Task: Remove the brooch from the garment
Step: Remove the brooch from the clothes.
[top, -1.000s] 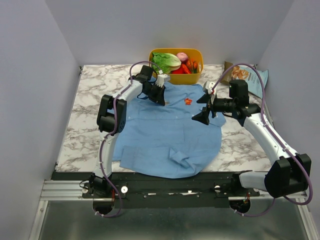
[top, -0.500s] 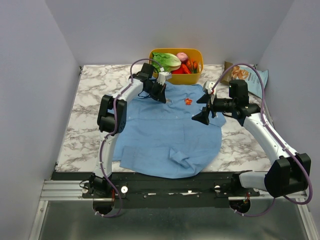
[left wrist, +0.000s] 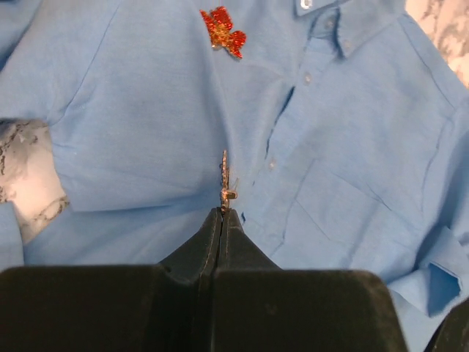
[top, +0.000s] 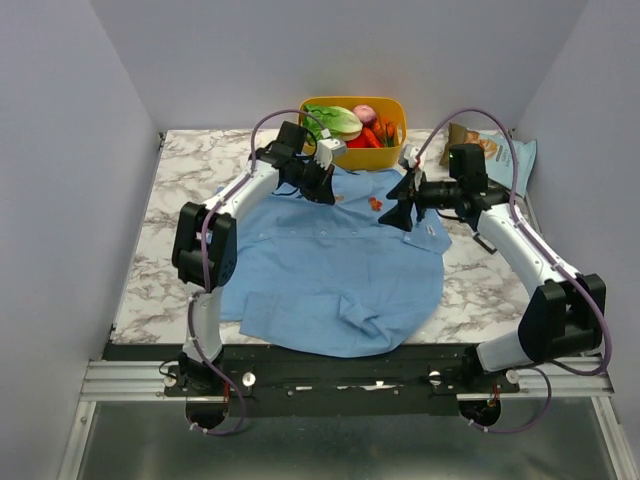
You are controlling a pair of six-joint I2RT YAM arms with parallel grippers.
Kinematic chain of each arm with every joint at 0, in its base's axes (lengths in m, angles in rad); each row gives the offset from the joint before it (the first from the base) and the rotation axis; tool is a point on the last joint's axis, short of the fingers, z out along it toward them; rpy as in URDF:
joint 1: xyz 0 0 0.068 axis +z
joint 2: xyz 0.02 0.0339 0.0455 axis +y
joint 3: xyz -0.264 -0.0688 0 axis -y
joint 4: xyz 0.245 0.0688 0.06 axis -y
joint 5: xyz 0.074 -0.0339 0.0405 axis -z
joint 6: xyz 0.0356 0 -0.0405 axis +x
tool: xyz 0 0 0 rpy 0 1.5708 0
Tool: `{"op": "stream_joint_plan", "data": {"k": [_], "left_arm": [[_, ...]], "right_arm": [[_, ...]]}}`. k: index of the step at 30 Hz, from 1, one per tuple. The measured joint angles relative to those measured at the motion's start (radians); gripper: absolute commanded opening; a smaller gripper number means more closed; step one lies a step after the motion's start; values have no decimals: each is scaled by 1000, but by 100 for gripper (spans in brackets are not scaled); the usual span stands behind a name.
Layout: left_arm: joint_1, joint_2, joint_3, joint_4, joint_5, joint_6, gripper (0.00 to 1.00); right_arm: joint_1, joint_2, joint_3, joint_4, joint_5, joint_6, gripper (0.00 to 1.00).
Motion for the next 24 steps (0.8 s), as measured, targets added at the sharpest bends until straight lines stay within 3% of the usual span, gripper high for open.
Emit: {"op": "stream_joint_plan", "data": {"k": [10,15,24], "left_arm": [[-88,-243,-219,116,-56,30,0],[-120,-289,-244,139,-69,43,0],[-118,-291,-263,151,-67,56,0]], "right_arm": [[9,130,136,30,-5,95,49],[34,146,138,56,5,109,44],[72,218,156,64,34,61,44]]}}
